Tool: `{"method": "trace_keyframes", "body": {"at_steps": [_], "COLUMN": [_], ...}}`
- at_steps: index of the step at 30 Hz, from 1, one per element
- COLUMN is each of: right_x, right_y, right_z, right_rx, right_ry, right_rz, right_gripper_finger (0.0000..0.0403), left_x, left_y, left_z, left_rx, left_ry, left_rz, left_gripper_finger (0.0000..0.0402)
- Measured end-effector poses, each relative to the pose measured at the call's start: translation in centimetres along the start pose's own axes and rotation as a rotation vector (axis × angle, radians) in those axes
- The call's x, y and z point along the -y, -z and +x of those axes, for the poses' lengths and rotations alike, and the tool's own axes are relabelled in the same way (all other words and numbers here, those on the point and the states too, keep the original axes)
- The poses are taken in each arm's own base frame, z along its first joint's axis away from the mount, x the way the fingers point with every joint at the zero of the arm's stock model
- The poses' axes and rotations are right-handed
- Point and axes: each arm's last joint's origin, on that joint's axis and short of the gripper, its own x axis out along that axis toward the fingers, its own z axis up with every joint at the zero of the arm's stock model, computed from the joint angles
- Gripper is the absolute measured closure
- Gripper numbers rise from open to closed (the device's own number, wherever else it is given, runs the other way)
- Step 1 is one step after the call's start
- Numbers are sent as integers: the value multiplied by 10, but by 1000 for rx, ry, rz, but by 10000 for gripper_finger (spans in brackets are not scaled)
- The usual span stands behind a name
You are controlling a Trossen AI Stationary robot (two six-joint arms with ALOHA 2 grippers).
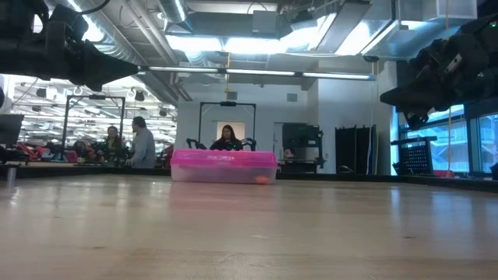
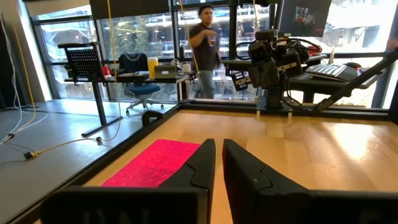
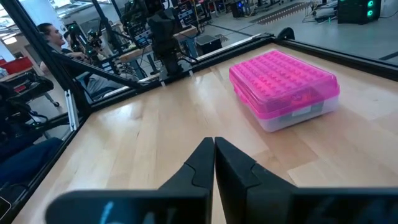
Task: Pack school essentials
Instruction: Return to Home Position
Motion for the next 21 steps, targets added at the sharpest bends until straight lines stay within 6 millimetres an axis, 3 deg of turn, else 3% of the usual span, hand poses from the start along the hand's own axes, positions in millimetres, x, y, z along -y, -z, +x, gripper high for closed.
{"method": "trace_keyframes", "body": {"at_steps": [21], "right_x": [0], "right_y": [0], "right_z": [0], "right_rx": [0], "right_ry": [0], "right_rz": [-1], "right_gripper_finger": [386], "left_x": [0], "left_y": [0], "left_z": [0], "left_rx": [0], "left_ry": [0], "left_rz": [0], "left_gripper_finger": [400]}}
